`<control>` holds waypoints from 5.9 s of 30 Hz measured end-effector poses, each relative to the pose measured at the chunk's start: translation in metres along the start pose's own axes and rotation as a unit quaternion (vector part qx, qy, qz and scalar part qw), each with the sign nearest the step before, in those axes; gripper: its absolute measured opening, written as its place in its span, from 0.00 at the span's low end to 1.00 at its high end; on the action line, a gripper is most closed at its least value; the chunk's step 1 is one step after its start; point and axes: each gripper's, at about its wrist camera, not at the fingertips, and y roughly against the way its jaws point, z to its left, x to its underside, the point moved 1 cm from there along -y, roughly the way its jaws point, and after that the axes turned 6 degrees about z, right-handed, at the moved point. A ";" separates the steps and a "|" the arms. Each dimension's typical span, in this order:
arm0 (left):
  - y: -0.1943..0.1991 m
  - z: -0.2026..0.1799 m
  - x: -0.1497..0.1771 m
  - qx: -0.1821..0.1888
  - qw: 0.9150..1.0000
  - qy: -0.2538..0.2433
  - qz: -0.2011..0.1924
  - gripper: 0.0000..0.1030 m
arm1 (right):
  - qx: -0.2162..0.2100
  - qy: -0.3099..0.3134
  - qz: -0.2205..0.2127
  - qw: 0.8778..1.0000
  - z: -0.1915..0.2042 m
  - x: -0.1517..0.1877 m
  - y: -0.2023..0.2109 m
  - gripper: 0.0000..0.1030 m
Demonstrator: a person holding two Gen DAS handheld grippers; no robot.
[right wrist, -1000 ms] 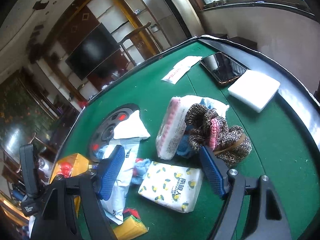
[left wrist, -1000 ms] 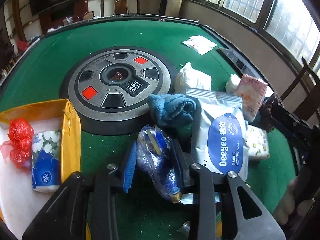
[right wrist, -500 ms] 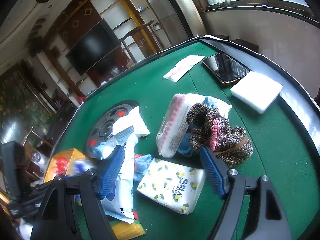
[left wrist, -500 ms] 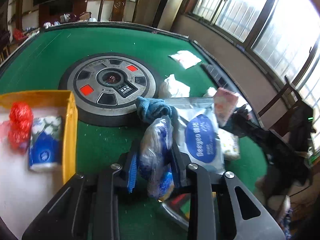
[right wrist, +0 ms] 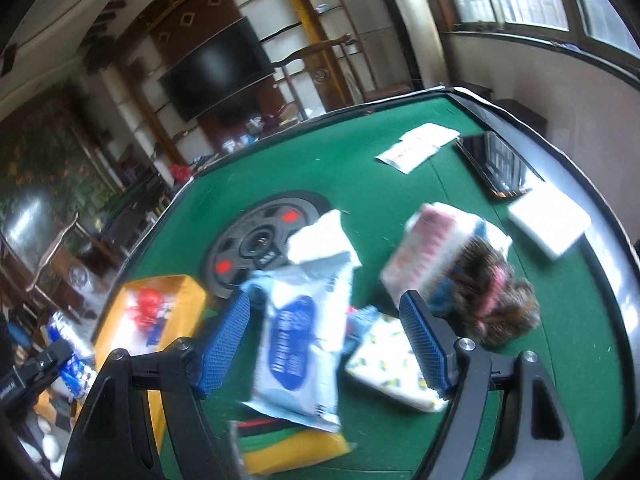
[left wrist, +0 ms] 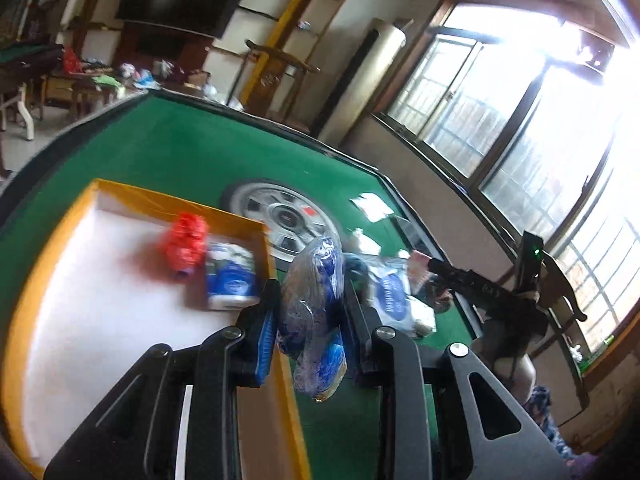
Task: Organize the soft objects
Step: 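Carry clear bag into box with left gripper while right gripper places blue towel, then withdraw both grippers from the box back toward the remaining items, then grasp Deegeo wipes pack with left gripper while right gripper grasps lemon-print tissue pack, then lay Deegeo pack in box with left gripper while right gripper lays lemon-print pack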
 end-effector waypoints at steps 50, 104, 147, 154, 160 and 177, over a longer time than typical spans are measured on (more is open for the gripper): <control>-0.046 0.164 -0.039 -0.112 0.984 0.112 0.080 0.25 | -0.035 0.230 0.140 0.962 0.215 -0.016 -0.085 0.19; -0.065 -0.057 0.067 0.049 0.984 0.059 0.164 0.71 | 0.013 -0.070 0.032 0.997 -0.064 0.014 0.001 0.57; -0.247 -0.112 0.004 -0.073 0.977 -0.056 0.192 0.66 | 0.070 -0.070 0.045 0.994 -0.064 0.023 -0.025 0.51; -0.211 -0.101 0.004 -0.038 0.980 -0.047 0.191 0.60 | 0.089 -0.027 0.054 0.994 -0.048 0.024 -0.033 0.68; -0.128 -0.078 -0.007 0.009 0.990 -0.010 0.140 0.61 | 0.088 -0.013 0.047 0.995 -0.043 0.025 -0.032 0.49; -0.059 0.082 0.014 -0.151 0.975 0.095 0.131 0.62 | 0.062 0.039 0.091 0.993 -0.016 0.031 0.004 0.15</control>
